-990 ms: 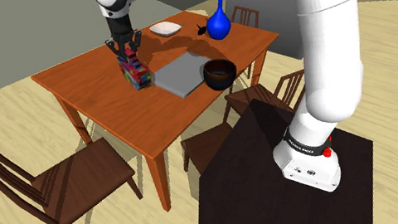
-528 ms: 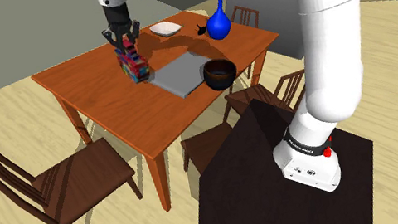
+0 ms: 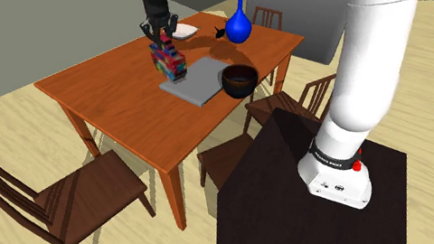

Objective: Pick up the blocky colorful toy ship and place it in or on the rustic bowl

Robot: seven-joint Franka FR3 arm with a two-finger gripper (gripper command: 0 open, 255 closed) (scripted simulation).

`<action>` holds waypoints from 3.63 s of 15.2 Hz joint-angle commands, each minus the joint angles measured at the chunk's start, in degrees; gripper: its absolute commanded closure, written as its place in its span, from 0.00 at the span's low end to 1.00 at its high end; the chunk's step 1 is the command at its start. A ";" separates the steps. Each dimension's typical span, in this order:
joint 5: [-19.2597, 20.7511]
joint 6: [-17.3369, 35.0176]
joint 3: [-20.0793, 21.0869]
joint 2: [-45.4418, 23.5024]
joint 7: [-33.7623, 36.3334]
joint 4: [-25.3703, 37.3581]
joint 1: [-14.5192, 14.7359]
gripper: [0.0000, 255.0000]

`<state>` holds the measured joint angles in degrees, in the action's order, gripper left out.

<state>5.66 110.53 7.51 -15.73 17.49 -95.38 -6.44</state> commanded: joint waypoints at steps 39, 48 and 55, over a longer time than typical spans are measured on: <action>-2.24 13.63 -14.78 14.99 -32.28 -26.60 -17.58 1.00; -2.46 19.36 -14.82 12.10 -32.24 -29.47 -17.66 1.00; -2.46 19.36 -14.82 12.10 -32.24 -29.47 -17.66 0.00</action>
<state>3.20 129.89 -7.31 -3.62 -14.75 -124.85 -24.09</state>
